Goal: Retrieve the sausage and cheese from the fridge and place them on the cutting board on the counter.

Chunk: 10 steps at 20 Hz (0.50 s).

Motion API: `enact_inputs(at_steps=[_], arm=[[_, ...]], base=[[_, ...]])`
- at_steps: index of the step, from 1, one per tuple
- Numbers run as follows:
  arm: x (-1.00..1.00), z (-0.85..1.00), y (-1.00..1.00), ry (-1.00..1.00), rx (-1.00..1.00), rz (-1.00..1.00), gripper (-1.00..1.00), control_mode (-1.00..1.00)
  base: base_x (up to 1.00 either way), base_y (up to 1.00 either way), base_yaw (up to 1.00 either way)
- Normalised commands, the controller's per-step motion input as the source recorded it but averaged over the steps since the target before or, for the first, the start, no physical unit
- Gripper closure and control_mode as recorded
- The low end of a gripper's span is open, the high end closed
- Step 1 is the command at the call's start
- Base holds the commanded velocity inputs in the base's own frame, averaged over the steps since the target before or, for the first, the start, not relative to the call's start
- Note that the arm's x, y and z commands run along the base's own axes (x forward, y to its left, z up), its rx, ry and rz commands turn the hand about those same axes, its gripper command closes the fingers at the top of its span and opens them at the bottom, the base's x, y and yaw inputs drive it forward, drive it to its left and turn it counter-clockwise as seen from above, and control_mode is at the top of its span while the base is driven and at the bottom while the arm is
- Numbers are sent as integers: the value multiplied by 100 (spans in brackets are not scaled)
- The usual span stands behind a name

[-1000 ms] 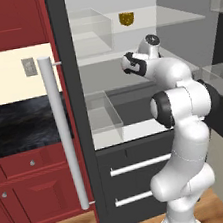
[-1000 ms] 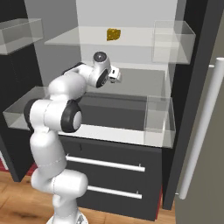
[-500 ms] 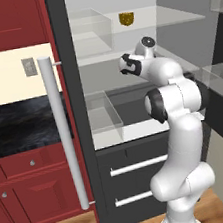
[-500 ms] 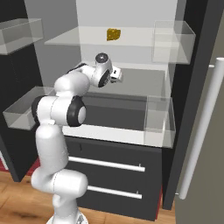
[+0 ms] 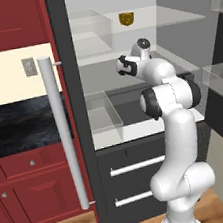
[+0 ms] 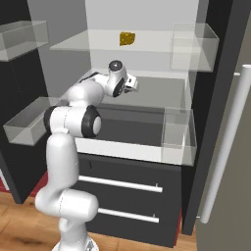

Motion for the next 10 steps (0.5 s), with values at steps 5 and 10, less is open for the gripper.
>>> enact_inputs(at_steps=[5, 10], arm=[[36, -11, 0, 1, 0, 0, -100, -100], [38, -8, -5, 7, 0, 0, -100, -100]], base=[[0, 0, 0], [0, 0, 0]])
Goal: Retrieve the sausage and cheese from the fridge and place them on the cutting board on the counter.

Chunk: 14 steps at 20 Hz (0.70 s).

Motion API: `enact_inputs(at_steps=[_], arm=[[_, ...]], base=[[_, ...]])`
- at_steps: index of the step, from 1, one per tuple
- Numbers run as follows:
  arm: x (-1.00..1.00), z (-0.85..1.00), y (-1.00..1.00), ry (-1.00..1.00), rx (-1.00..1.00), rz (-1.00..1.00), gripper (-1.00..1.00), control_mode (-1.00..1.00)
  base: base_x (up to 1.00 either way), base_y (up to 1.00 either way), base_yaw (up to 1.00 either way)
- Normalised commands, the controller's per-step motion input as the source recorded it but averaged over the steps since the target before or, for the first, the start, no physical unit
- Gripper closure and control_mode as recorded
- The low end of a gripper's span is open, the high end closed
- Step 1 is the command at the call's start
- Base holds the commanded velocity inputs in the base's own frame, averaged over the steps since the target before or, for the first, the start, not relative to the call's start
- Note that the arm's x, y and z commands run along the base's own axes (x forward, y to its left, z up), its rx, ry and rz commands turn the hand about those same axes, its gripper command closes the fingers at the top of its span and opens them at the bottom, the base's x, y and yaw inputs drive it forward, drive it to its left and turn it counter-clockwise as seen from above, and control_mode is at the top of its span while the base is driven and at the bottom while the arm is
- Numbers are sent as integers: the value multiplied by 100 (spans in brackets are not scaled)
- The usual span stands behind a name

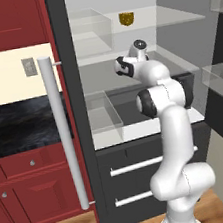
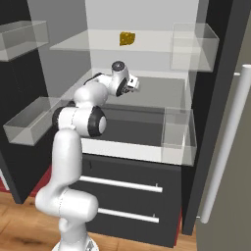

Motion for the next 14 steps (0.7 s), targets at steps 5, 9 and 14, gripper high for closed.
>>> enact_inputs(at_steps=[5, 9, 14], arm=[[35, -12, -8, 9, 0, 0, -100, -100], [35, -7, -3, 1, 0, 0, -100, -100], [8, -24, -1, 5, 0, 0, -100, -100]], base=[[0, 0, 0], [0, 0, 0], [0, 0, 0]])
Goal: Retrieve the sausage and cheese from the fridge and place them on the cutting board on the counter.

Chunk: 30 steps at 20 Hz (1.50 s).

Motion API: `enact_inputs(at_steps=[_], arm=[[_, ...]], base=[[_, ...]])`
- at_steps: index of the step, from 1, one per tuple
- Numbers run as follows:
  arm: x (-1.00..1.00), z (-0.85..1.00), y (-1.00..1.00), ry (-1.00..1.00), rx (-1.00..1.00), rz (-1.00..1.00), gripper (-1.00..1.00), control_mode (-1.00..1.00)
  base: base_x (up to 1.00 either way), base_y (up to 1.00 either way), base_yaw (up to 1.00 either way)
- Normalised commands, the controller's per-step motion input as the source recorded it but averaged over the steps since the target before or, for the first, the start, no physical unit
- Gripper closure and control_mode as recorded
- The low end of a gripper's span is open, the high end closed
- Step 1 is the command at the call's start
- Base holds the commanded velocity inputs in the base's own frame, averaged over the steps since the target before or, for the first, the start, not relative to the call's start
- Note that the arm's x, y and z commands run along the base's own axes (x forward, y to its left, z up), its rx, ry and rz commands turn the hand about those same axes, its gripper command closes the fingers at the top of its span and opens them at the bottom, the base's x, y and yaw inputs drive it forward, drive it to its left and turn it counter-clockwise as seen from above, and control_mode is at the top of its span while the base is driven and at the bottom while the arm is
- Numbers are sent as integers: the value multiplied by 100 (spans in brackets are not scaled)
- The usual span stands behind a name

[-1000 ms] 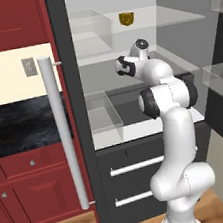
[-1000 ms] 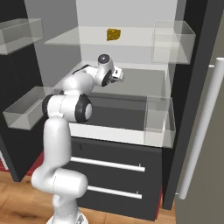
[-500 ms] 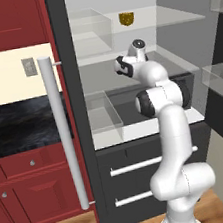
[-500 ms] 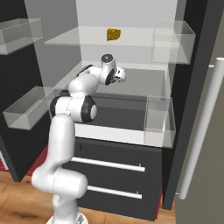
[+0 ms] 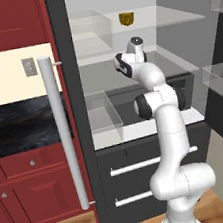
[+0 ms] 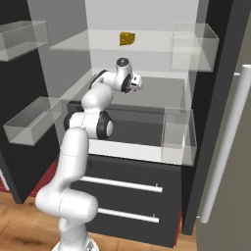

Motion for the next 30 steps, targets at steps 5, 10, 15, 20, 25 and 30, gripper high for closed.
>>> enact_inputs(at_steps=[5, 10, 15, 20, 25, 30], arm=[[-16, -63, 1, 3, -4, 0, 100, -100], [-24, -77, 0, 0, -6, 0, 100, -100], [-40, -87, -1, 0, -5, 0, 100, -100], [-62, -76, 0, 0, 0, 0, 100, -100], [-87, -59, 0, 0, 0, 0, 100, -100], [-94, -37, 0, 0, 0, 0, 100, -100]], base=[[0, 0, 0], [0, 0, 0], [0, 0, 0], [0, 0, 0], [0, 0, 0], [0, 0, 0]])
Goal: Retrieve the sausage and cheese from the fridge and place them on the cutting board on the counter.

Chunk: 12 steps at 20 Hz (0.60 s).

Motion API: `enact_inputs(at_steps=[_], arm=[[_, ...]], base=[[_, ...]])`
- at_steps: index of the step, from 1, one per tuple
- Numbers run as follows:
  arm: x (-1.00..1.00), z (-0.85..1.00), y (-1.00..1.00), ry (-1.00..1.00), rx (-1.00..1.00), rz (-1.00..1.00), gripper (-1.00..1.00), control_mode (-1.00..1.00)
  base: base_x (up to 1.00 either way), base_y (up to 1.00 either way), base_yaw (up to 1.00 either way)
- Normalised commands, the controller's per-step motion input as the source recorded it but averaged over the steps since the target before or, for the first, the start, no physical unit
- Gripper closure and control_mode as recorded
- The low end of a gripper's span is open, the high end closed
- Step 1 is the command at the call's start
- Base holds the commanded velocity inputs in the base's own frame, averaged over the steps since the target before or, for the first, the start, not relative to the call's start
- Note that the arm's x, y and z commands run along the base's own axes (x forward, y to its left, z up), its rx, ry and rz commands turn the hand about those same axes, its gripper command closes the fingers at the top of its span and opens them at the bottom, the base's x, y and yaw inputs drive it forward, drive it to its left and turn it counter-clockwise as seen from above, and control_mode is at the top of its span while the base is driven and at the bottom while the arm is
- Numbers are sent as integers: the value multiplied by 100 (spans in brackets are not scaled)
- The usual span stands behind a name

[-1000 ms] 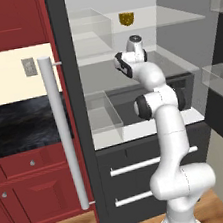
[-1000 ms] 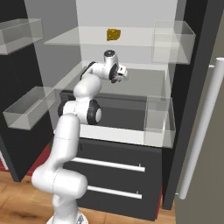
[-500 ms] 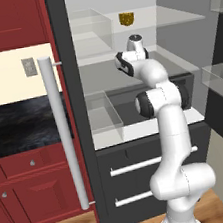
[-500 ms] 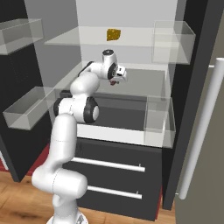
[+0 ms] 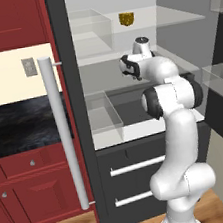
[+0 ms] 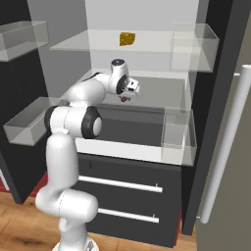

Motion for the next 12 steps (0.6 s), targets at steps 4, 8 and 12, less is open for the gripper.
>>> enact_inputs(at_steps=[4, 8, 12], arm=[[-94, -3, 0, 3, 0, 0, 100, -100], [-94, 0, 0, 0, 0, 0, 100, -100], [-94, -1, 4, 0, 0, 0, 100, -100]], base=[[0, 0, 0], [0, 0, 0], [0, 0, 0]])
